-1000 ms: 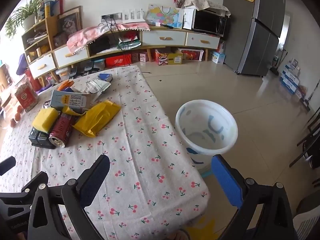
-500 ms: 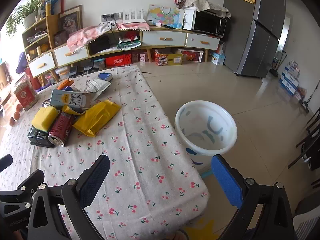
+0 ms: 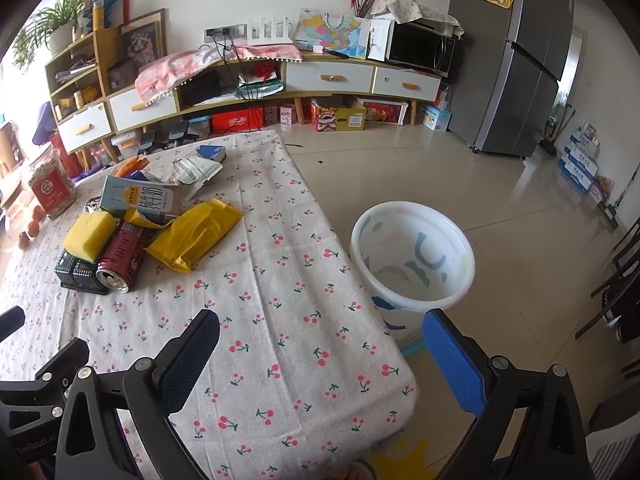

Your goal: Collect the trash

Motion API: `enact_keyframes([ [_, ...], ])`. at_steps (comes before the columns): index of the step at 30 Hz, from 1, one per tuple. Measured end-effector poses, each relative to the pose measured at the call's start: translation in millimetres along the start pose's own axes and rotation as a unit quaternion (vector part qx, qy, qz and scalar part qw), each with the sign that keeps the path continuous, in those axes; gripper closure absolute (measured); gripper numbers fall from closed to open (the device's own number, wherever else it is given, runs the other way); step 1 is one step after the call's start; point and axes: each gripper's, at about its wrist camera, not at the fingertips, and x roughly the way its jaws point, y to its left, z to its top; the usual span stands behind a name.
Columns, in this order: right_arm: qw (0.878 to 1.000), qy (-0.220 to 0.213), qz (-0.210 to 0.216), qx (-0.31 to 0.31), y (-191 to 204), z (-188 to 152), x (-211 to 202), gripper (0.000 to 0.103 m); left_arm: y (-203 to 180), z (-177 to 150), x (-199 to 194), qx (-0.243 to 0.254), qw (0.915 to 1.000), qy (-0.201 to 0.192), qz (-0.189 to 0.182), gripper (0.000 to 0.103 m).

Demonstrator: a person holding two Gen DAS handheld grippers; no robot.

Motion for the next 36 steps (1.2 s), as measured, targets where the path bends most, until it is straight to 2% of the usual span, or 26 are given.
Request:
enact_keyframes([
  [28, 1.0, -0.002, -0.001, -0.001, 1.0, -0.4, -0.3, 0.001, -1.2, -0.3, -1.0, 0.008, 0.9999, 0.0, -0.008, 0.0],
  [36, 1.0, -0.007, -0.001, -0.005, 4.6, 1.9, -4.1, 0.001, 7.9, -0.8, 1.2, -0.01, 0.9997, 0.009, -0.018, 0.001],
])
